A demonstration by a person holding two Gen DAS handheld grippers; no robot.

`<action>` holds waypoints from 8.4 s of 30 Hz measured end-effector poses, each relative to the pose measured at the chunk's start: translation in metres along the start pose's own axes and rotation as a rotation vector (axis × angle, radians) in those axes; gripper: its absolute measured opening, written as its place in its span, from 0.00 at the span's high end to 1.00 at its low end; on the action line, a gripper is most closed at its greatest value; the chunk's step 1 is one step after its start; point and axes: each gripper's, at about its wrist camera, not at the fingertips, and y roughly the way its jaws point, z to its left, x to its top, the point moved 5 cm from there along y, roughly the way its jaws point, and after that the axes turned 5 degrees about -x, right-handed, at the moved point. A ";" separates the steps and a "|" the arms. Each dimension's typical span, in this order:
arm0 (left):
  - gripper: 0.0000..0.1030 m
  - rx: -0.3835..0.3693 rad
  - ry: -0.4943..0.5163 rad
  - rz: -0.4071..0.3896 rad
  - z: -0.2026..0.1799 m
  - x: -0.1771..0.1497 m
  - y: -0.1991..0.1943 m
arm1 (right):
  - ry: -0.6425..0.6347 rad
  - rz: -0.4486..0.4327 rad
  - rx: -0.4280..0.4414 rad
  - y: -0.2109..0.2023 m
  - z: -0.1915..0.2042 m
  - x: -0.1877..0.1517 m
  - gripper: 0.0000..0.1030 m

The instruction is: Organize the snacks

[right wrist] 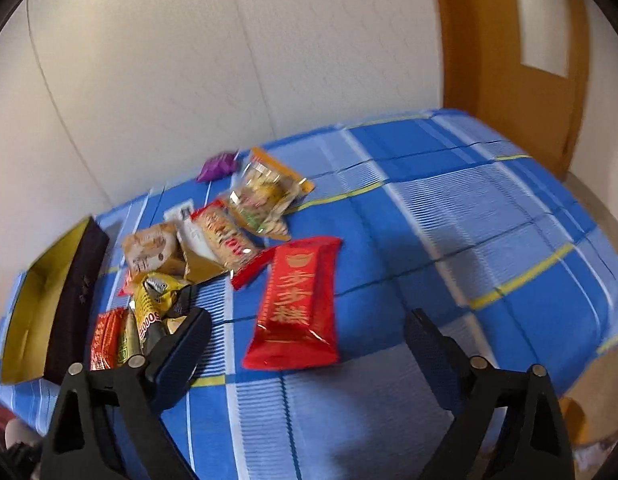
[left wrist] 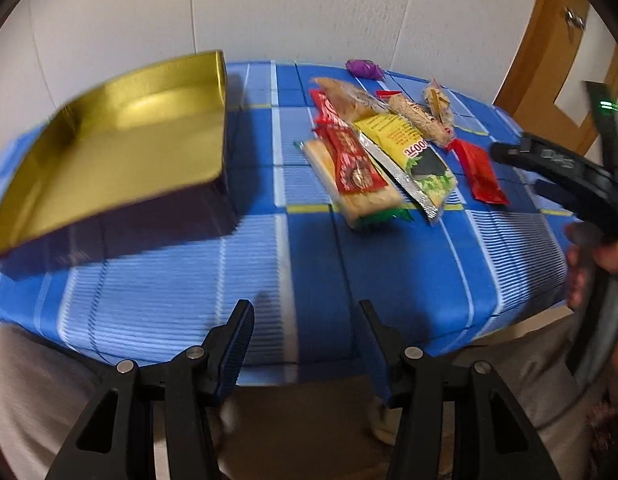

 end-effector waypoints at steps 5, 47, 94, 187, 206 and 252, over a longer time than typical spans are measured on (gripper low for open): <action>0.48 -0.026 0.012 -0.015 -0.007 0.000 -0.001 | -0.103 0.103 -0.050 0.038 0.010 0.010 0.19; 0.79 0.000 0.104 -0.039 -0.023 0.104 0.058 | -0.076 0.076 -0.037 0.035 -0.004 -0.003 0.55; 0.79 0.266 -0.174 -0.127 0.235 0.083 -0.030 | 0.042 -0.090 -0.024 0.002 -0.020 0.013 0.63; 0.58 -0.017 -0.116 -0.476 0.182 0.053 -0.075 | -0.328 -0.076 0.195 -0.022 0.153 -0.031 0.42; 0.58 0.003 0.179 -0.425 0.087 0.027 -0.060 | -0.399 0.054 0.205 0.034 0.128 -0.012 0.48; 0.35 0.014 0.111 -0.006 -0.055 0.100 0.077 | -0.211 0.115 0.129 0.032 0.052 -0.016 0.60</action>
